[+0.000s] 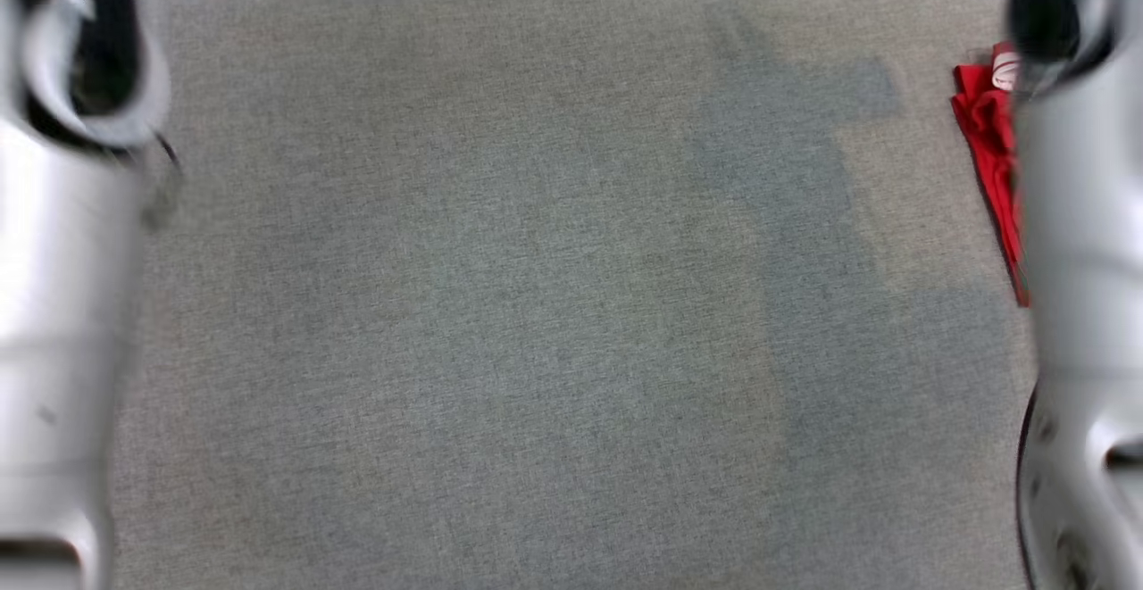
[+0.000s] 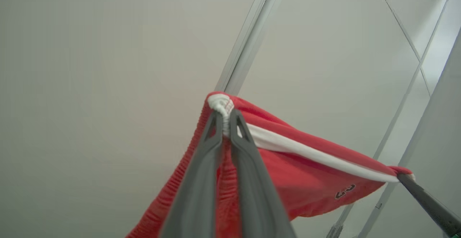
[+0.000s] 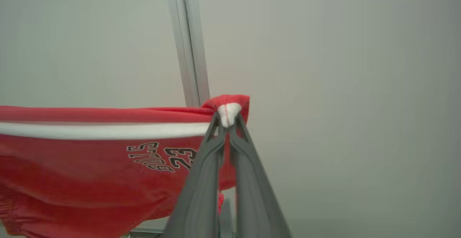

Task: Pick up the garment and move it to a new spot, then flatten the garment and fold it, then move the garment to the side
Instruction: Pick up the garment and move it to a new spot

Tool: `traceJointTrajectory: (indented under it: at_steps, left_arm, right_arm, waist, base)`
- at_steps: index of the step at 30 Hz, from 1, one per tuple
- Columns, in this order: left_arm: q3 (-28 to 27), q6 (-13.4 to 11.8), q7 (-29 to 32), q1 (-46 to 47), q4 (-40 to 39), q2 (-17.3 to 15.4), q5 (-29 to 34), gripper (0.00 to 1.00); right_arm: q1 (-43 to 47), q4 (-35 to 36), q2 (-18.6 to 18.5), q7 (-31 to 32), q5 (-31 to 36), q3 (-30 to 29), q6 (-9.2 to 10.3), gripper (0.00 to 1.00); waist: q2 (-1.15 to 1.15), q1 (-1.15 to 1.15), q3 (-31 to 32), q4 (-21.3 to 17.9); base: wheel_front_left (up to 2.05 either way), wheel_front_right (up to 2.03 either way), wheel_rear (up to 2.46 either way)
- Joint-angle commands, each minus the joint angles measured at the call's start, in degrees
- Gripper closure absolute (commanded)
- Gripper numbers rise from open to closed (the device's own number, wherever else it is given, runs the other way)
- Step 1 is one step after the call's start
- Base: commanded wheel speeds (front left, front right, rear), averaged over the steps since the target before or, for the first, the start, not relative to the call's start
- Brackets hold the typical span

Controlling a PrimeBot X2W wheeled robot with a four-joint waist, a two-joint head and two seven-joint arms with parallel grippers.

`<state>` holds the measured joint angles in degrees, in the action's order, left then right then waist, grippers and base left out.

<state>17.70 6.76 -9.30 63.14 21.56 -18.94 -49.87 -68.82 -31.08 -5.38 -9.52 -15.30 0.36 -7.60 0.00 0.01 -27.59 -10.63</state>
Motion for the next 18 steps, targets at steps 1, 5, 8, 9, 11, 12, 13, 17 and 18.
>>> traceJointTrajectory:
  at_steps: [1,5,8,9,11,12,13,17,18]
  left_arm:
    - [0.58,0.18,-1.88,-3.80,0.96,-0.33,0.22,1.00]
    - [5.20,0.71,-4.74,-14.32,3.16,0.38,1.34,1.00]
    - [9.56,0.64,-5.64,-21.97,4.12,-0.15,3.57,1.00]
    - [10.62,0.64,-5.70,-24.33,4.23,-0.31,3.91,1.00]
    - [12.59,0.65,-5.82,-29.00,4.53,-0.19,4.08,1.00]
    - [13.17,0.65,-5.87,-31.15,4.47,-0.27,3.55,1.00]
    - [14.06,0.65,-5.91,-33.35,4.16,-0.48,3.60,1.00]
    - [15.59,0.54,-5.93,-41.05,2.08,-2.52,2.92,1.00]
    - [16.00,0.47,-5.47,-42.77,1.23,-3.35,2.97,1.00]
  right_arm:
    - [4.17,-1.85,-0.23,-0.29,-1.29,-0.47,0.19,1.00]
    - [15.08,-5.79,0.52,0.40,-5.51,0.95,0.18,1.00]
    - [22.85,-7.70,-0.16,2.16,-7.25,2.31,0.16,1.00]
    - [25.22,-7.61,-0.52,3.09,-7.61,2.76,0.15,1.00]
    - [29.73,-7.22,-1.38,5.34,-8.35,3.10,0.16,1.00]
    - [31.73,-6.57,-1.68,6.52,-8.87,2.82,0.16,1.00]
    - [33.88,-5.80,-2.20,7.98,-9.11,2.49,0.16,1.00]
    - [42.47,-0.85,-3.71,16.17,-8.71,0.65,0.18,1.00]
    - [44.60,1.28,-3.88,18.23,-8.37,0.00,0.20,1.00]
  waist:
    - [0.00,-0.01,0.26,-0.07]
    - [0.00,-0.01,1.59,0.19]
    - [0.00,-0.01,3.50,0.78]
    - [0.00,-0.01,4.08,1.05]
    - [0.00,-0.01,5.76,1.59]
    - [0.00,-0.01,6.62,1.81]
    - [0.00,-0.01,7.67,2.08]
    - [0.00,-0.01,11.61,3.06]
    - [0.00,-0.01,12.43,3.28]
  base:
    - [0.00,0.00,0.00]
    - [0.00,0.00,0.00]
    - [0.00,0.00,0.00]
    - [0.00,0.00,0.00]
    - [0.00,0.00,0.00]
    - [0.00,0.00,0.00]
    - [0.00,0.00,0.00]
    - [0.00,0.00,0.00]
    - [0.00,0.00,0.00]
